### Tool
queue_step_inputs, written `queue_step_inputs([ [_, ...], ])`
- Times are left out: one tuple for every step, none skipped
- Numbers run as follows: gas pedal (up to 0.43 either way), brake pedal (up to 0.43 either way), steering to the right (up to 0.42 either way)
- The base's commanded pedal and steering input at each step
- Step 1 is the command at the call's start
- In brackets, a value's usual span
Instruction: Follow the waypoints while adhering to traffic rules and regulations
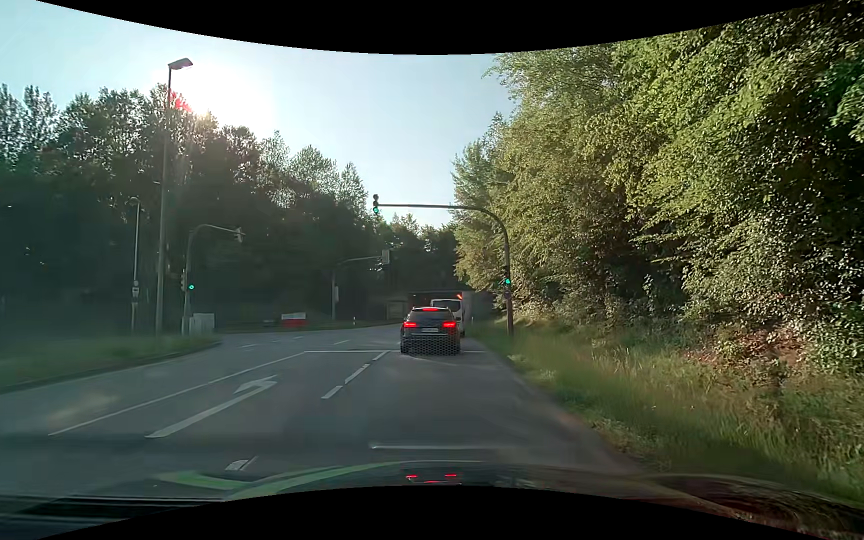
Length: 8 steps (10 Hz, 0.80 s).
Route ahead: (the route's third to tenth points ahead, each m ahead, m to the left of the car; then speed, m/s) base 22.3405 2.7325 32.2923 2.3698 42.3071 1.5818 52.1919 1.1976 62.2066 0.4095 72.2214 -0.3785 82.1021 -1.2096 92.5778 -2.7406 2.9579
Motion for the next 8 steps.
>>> queue_step_inputs([
  [0.000,0.000,0.000],
  [0.000,0.000,0.002],
  [0.000,0.000,0.002],
  [0.000,0.000,0.002],
  [0.000,0.000,0.004],
  [0.000,0.000,0.003],
  [0.000,0.000,0.003],
  [0.000,0.000,0.002],
])
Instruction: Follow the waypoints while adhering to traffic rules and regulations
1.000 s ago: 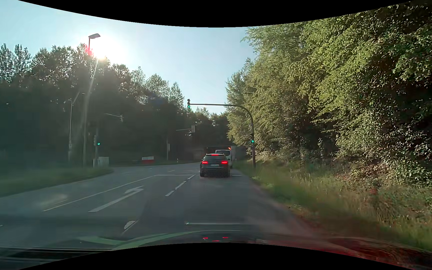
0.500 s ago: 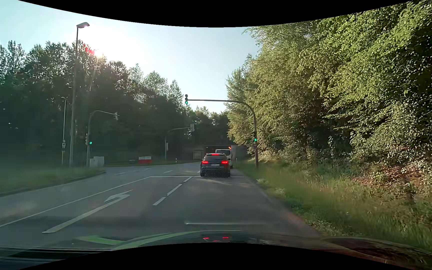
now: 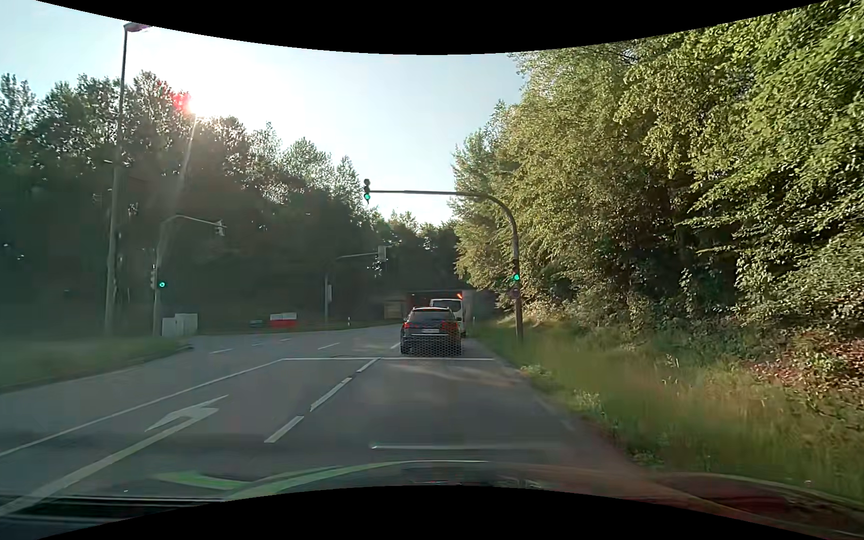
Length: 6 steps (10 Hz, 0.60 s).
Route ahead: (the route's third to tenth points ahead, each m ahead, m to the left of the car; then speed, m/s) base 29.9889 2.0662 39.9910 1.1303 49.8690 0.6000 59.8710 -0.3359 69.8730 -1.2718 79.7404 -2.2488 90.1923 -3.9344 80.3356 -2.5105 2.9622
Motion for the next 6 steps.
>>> queue_step_inputs([
  [0.000,0.000,0.000],
  [0.000,0.000,0.000],
  [0.000,0.000,0.000],
  [0.000,0.000,0.000],
  [0.000,0.000,0.000],
  [0.000,0.000,0.000],
])
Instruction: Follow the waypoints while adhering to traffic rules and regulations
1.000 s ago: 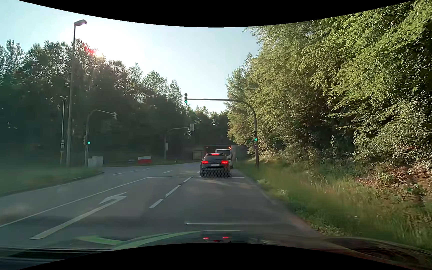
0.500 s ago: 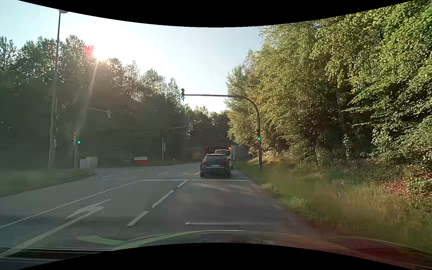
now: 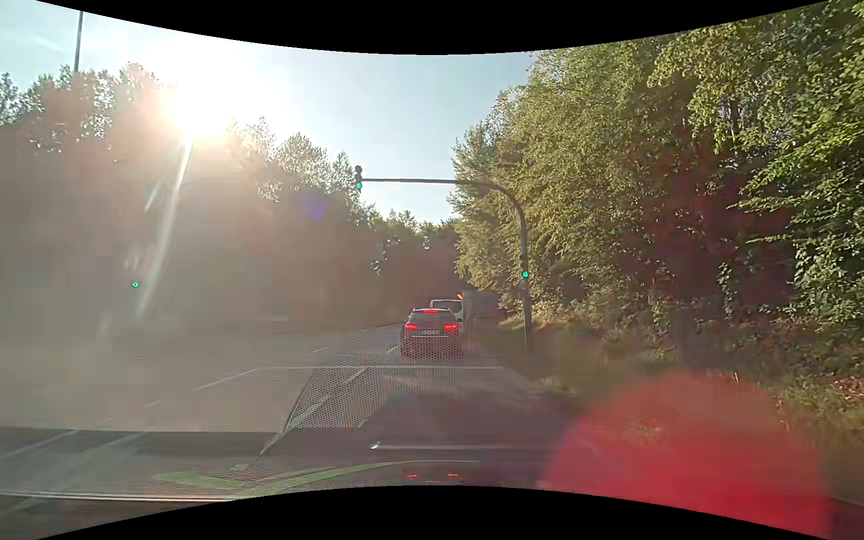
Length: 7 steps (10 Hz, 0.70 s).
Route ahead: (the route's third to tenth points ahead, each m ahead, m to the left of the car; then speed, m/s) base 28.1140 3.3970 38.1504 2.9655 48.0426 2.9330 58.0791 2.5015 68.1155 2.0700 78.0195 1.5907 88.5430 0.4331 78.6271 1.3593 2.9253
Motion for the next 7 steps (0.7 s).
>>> queue_step_inputs([
  [0.000,0.000,0.000],
  [0.000,0.000,0.000],
  [0.000,0.000,0.000],
  [0.000,0.000,0.000],
  [0.000,0.000,0.000],
  [0.000,0.000,-0.002],
  [0.000,0.000,-0.004],
])
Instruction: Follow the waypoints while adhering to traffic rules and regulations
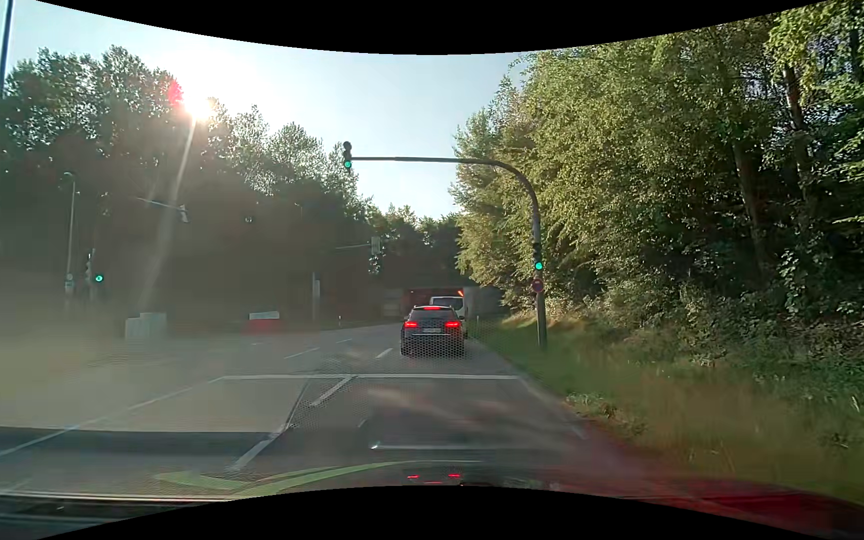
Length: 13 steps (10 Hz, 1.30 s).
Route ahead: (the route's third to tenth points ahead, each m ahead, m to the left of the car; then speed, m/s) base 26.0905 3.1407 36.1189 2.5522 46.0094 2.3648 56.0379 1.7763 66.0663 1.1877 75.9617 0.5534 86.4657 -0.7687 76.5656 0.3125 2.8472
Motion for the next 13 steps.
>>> queue_step_inputs([
  [0.000,0.000,-0.004],
  [0.000,0.000,-0.004],
  [0.000,0.000,-0.004],
  [0.000,0.000,-0.005],
  [0.000,0.000,-0.004],
  [0.000,0.000,-0.005],
  [0.000,0.000,-0.004],
  [0.000,0.000,-0.004],
  [0.000,0.000,-0.004],
  [0.000,0.000,-0.005],
  [0.000,0.000,-0.005],
  [0.000,0.000,-0.005],
  [0.000,0.000,-0.005],
])
